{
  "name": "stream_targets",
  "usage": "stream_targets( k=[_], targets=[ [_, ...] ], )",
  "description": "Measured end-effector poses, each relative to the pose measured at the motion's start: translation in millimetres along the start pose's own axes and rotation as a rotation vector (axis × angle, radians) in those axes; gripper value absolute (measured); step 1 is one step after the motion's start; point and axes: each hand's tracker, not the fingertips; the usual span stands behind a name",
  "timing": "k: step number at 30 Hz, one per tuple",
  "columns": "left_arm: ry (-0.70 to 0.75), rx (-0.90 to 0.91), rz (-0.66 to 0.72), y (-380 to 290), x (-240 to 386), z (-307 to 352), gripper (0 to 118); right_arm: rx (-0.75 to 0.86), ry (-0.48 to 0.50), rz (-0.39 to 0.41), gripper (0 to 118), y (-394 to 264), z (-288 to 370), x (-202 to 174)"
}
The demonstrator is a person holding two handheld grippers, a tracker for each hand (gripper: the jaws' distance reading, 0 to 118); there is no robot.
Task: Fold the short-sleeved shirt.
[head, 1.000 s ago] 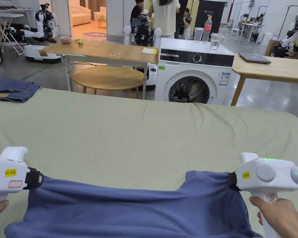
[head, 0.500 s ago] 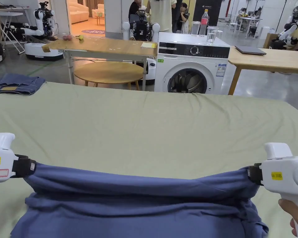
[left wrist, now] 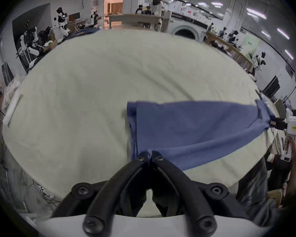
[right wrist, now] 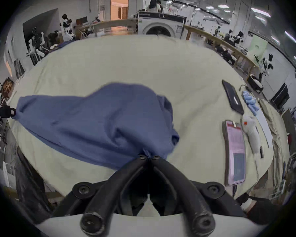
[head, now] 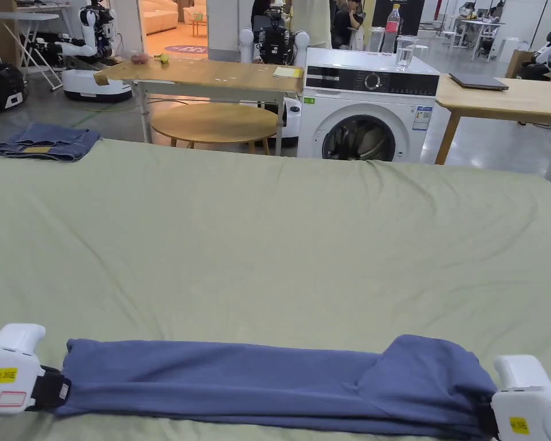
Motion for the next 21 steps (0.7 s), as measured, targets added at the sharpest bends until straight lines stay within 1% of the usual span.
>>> stream_targets(
  k=[2, 6, 8, 9, 10, 11, 12, 13, 14, 17, 21],
  targets=[
    [0.016, -0.018, -0.012, 0, 5, -13, 0, -0.019, 0.003, -0.002, 0, 0, -11, -2],
    [0.037, -0.013, -0.019, 4, 11, -15, 0, -0.007, -0.012, 0.002, 0, 2, -14, -8],
    [0.042, -0.019, -0.026, 8, 13, -13, 0, -0.017, -0.023, 0.016, 0, 4, -12, -10],
    [0.043, -0.018, -0.026, 10, 13, -10, 0, -0.022, -0.03, 0.03, 5, 7, -8, -10],
    [0.046, -0.007, -0.02, 12, 14, -5, 6, -0.014, -0.039, 0.038, 23, 9, -2, -11],
    [0.053, 0.035, -0.014, 14, 17, 1, 14, 0.003, -0.054, 0.04, 39, 12, 5, -12],
    [0.06, 0.082, -0.01, 16, 19, 8, 23, 0.033, -0.079, 0.039, 52, 16, 12, -13],
    [0.06, 0.124, -0.001, 21, 22, 16, 29, 0.072, -0.094, 0.037, 56, 23, 22, -14],
    [0.06, 0.178, 0.003, 23, 25, 23, 31, 0.101, -0.102, 0.028, 56, 28, 29, -15],
    [0.043, 0.351, -0.018, 31, 40, 44, 35, 0.218, -0.111, -0.005, 56, 46, 51, -22],
    [0.044, 0.572, -0.08, 34, 65, 64, 36, 0.4, -0.11, -0.03, 56, 63, 68, -44]
  ],
)
